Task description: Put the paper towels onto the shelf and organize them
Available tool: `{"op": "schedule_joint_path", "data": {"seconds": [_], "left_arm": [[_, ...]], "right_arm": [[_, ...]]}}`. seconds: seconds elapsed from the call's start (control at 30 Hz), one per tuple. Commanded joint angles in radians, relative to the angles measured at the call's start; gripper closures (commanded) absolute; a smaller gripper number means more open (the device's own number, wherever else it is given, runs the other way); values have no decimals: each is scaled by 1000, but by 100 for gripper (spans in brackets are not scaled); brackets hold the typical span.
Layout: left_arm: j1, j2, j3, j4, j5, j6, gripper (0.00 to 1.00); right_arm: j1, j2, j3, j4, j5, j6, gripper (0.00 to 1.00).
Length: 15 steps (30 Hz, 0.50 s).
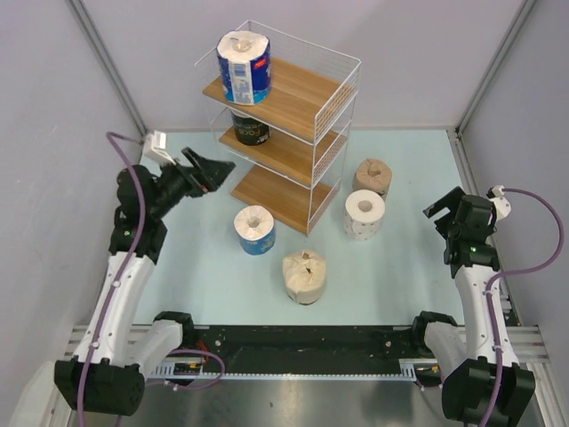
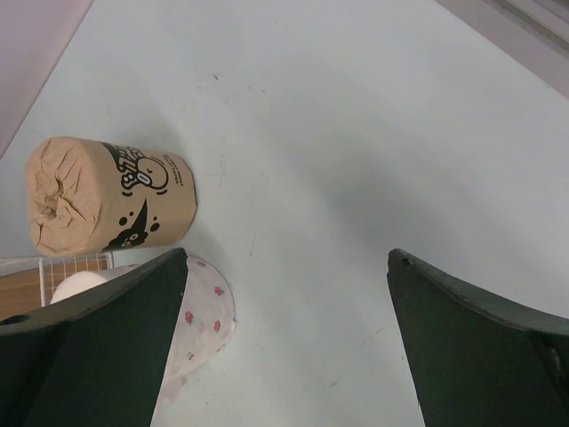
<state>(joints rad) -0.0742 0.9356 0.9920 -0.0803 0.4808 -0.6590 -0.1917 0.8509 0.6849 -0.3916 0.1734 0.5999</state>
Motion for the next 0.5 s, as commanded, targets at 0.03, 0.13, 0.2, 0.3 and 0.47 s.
{"op": "schedule_joint_path", "data": {"seconds": [0.03,0.13,0.2,0.3,0.47], "left_arm": [[-15,-26,-216,40,-71,-67,0],[-24,-1,-268,45,-100,-56,0],[-35,44,-274,24,-119,-50,0],[-44,106,-267,10,-88,-42,1],[-121,235,-231,-58,-133,15,3]], "right_arm": [[5,14,16,37,-8,9,0],[9,22,16,39,-9,8,0],[11,22,18,39,-11,9,0],[11,17,18,33,-5,6,0],[9,13,16,25,8,0,0]]}}
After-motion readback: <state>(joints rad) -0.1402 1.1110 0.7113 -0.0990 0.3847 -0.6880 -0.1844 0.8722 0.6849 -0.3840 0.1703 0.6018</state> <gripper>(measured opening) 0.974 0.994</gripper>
